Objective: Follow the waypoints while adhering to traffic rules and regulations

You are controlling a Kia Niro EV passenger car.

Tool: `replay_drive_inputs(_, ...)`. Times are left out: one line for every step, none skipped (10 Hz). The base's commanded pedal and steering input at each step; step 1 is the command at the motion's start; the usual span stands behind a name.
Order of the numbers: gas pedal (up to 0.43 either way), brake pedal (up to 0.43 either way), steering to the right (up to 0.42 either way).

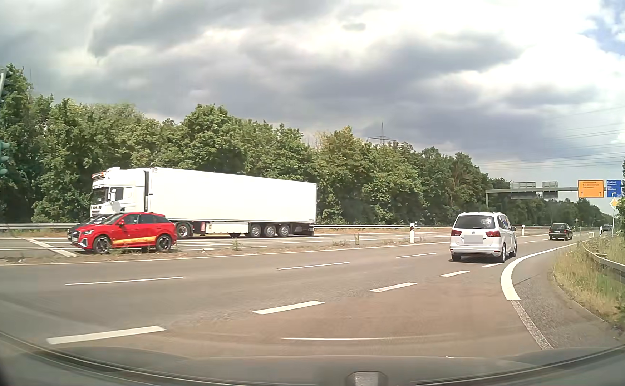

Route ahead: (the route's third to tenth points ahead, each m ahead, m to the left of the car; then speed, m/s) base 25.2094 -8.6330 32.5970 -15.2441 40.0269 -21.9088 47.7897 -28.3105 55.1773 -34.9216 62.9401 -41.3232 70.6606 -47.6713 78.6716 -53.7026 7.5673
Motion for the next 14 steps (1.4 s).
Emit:
replay_drive_inputs(0.087,0.037,0.143)
replay_drive_inputs(0.087,0.037,0.146)
replay_drive_inputs(0.087,0.037,0.149)
replay_drive_inputs(0.087,0.037,0.155)
replay_drive_inputs(0.098,0.037,0.16)
replay_drive_inputs(0.098,0.037,0.164)
replay_drive_inputs(0.098,0.037,0.17)
replay_drive_inputs(0.098,0.037,0.173)
replay_drive_inputs(0.11,0.037,0.173)
replay_drive_inputs(0.11,0.037,0.172)
replay_drive_inputs(0.15,0.037,0.169)
replay_drive_inputs(0.15,0.037,0.166)
replay_drive_inputs(0.169,0.037,0.164)
replay_drive_inputs(0.189,0.037,0.161)
